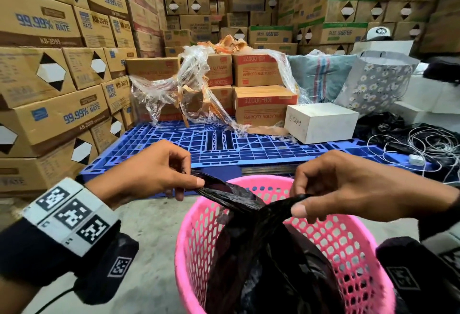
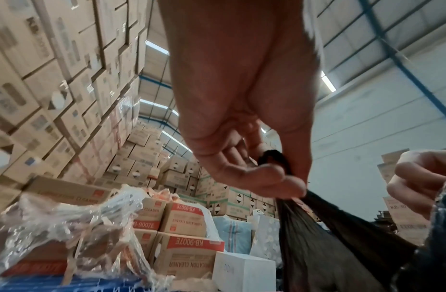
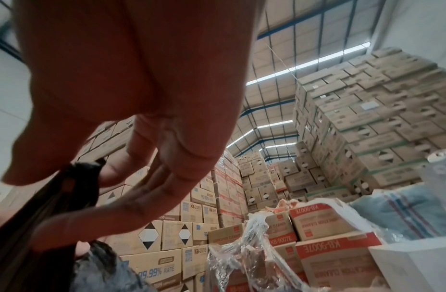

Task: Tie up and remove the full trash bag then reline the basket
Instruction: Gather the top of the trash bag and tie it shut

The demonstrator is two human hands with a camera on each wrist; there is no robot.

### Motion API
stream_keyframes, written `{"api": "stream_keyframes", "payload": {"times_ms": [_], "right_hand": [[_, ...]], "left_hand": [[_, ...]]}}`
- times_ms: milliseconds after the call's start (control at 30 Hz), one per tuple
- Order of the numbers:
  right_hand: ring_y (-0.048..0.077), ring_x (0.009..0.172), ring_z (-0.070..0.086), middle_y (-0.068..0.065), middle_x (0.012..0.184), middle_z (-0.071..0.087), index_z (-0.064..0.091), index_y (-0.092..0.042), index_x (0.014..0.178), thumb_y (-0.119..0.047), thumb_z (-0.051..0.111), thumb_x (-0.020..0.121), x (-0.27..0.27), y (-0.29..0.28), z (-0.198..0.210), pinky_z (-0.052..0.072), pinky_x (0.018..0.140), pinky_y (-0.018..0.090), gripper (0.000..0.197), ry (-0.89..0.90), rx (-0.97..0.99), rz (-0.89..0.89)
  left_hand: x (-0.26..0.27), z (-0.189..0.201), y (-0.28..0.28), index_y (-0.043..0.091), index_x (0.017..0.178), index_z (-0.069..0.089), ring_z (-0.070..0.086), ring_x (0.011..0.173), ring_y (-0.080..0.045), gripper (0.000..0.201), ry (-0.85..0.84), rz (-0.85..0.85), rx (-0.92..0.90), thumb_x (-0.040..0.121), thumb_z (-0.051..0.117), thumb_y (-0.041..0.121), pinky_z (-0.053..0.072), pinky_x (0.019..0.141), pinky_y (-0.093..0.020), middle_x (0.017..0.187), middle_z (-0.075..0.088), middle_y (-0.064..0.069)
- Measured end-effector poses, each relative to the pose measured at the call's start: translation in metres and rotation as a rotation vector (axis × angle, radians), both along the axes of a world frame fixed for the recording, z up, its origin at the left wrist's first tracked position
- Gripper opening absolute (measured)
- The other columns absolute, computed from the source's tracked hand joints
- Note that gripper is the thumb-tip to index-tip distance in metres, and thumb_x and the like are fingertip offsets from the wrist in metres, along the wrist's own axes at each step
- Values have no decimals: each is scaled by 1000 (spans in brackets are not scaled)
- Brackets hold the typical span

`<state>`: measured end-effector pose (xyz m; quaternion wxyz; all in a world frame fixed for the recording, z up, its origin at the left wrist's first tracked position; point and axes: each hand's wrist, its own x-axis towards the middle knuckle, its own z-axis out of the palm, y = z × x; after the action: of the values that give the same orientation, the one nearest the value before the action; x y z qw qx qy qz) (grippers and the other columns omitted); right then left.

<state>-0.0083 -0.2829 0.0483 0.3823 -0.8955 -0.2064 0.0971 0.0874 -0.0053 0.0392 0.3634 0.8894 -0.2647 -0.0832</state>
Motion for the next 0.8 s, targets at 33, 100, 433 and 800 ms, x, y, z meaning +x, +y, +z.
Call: {"api": "stream_keyframes", "payload": {"times_ms": [33, 100, 433, 800], "right_hand": [[20, 62, 63, 14, 67, 71, 64, -5, 72, -30, 73, 72, 1, 2, 0, 51, 61, 29, 27, 30, 45, 3], [23, 62, 66, 21, 69, 72, 63, -1, 70, -26, 72, 71, 4, 7, -1, 54, 62, 27, 27, 46, 121, -6], [22, 62, 70, 27, 74, 72, 63, 12, 76, -9, 72, 61, 22, 3, -2, 58, 59, 20, 27, -160, 386, -280], [31, 68, 71, 21, 80, 73, 68, 2, 75, 5, 70, 75, 11, 44, 9, 58, 62, 26, 4, -281, 294, -22]], "left_hand": [[-1, -2, 0, 4, 66, 57, 59, 44, -18, 22, 11, 6, -51, 72, 75, 16, 47, 46, -27, 55, 64, -16], [-2, -5, 1, 3, 78, 57, 60, 45, -21, 19, 15, -14, -104, 73, 74, 10, 46, 44, -28, 57, 63, -12], [-6, -7, 17, 25, 122, 59, 59, 46, -10, 47, -332, -225, 274, 78, 53, 39, 42, 47, -12, 61, 63, 2], [-21, -21, -25, -4, 84, 63, 43, 37, -13, 25, 173, -107, -444, 87, 55, 19, 35, 38, -19, 47, 50, 1]]}}
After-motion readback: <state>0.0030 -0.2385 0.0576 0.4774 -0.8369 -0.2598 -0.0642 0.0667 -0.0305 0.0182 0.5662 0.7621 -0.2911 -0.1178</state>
